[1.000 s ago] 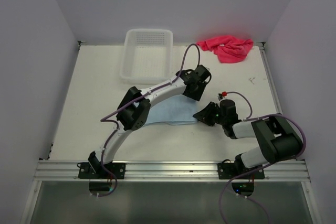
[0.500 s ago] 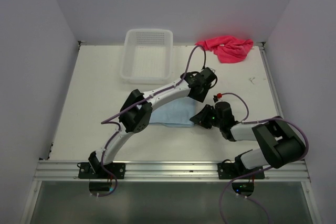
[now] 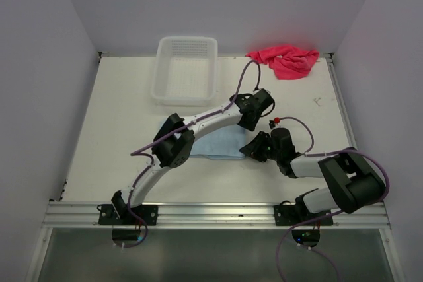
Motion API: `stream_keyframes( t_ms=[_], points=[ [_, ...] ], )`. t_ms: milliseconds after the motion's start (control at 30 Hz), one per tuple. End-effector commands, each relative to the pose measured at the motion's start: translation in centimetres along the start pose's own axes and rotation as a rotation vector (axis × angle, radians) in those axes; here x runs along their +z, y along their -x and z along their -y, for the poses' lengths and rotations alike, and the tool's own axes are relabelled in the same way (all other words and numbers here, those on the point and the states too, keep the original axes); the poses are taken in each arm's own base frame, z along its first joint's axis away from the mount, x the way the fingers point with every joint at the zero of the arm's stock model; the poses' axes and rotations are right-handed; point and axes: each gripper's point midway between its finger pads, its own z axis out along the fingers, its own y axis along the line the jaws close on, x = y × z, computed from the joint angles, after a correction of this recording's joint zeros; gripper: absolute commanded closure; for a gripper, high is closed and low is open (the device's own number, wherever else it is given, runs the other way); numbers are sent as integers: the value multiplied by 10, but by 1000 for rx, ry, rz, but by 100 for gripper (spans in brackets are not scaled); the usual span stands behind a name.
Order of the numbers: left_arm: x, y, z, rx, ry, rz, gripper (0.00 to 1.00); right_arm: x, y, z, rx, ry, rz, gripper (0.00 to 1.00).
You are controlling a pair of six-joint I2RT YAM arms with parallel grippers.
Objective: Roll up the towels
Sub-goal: Roll the towel
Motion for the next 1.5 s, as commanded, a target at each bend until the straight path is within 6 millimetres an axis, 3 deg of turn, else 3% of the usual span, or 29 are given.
stream_keyframes(
  t_ms=[0, 200, 367, 600, 767, 833, 967, 1000, 1033, 1067, 1100, 1133, 1200, 1467],
  points=[
    [8, -2, 7, -13, -5, 5, 61, -1, -4, 10, -11, -31, 3, 75],
    [20, -14, 9, -10, -19, -23, 71, -5, -2, 11, -67, -44, 7, 73],
    [24, -20, 8, -28, -22, -35, 89, -10, -6, 9, -113, -45, -12, 69],
    [10, -3, 8, -97, -61, 31, 100, -8, -14, 7, -112, -27, -33, 75],
    [2, 3, 7, -165, -107, 62, 100, -10, -18, 5, -122, -27, -39, 97],
    [-7, 16, 8, -200, -151, 99, 100, -16, -16, 5, -149, -53, -25, 100],
    [-20, 27, 8, -239, -211, 152, 100, -31, -8, 8, -244, -164, 9, 100],
    [-34, 43, 11, -262, -262, 212, 100, -34, -7, 9, -266, -187, 8, 100],
    [-39, 48, 14, -276, -295, 236, 100, -40, -5, 11, -279, -233, 8, 100],
    [-36, 38, 13, -284, -304, 228, 100, -43, -6, 13, -293, -253, -1, 100],
    [-49, 51, 15, -304, -349, 280, 100, -46, -4, 14, -310, -274, 1, 100],
    [-46, 45, 14, -316, -356, 274, 100, -50, -6, 17, -323, -305, -13, 100],
    [-57, 56, 17, -331, -400, 323, 100, -55, -2, 22, -345, -348, 3, 100],
    [-65, 63, 25, -336, -499, 353, 100, -73, 5, 26, -435, -463, 33, 100]
  ],
)
